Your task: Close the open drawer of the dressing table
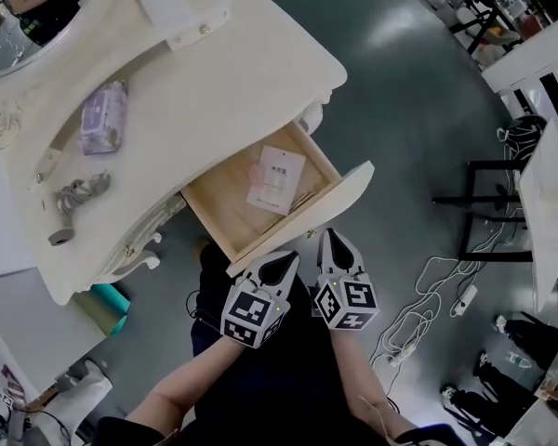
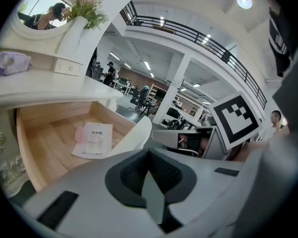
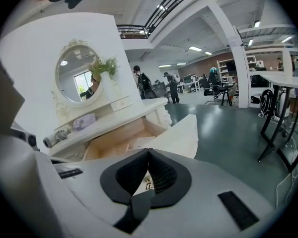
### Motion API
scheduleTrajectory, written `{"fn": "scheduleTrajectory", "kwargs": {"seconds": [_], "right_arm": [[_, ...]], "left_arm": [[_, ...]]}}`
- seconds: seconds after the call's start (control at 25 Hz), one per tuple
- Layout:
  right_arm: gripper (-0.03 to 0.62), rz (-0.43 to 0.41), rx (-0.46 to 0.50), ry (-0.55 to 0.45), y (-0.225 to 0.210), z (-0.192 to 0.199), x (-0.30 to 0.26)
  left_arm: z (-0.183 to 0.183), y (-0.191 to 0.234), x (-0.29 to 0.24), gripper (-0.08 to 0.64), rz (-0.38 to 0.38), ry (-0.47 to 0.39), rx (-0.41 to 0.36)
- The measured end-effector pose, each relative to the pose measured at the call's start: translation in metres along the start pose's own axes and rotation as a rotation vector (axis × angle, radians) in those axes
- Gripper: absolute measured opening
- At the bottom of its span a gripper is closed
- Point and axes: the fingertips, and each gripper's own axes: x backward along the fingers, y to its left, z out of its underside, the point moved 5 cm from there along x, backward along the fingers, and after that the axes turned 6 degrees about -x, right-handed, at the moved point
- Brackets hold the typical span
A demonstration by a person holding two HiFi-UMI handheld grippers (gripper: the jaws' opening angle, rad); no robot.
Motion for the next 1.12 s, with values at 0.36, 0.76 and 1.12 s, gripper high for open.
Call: {"fn": "scheduleTrajectory", "kwargs": {"seconds": [0.36, 0.76, 1.12], "right_arm": [[0.023, 0.013, -0.003, 0.102, -0.004, 0.03, -0.018], [0.023, 0.006, -0.056, 0.146, -0.001, 0.036, -0.035], [0.023, -0.013, -0.038, 0.15, 0.008, 0.029, -0.051]], "left_arm": [[0.03, 0.013, -0.013, 0.002, -0.042, 0.069, 0.05], [0.029, 0.021, -0.016, 0.002, -0.072, 0.069, 0.07], [0.023, 0.04, -0.012, 0.002, -0.14, 0.042, 0.08]]}}
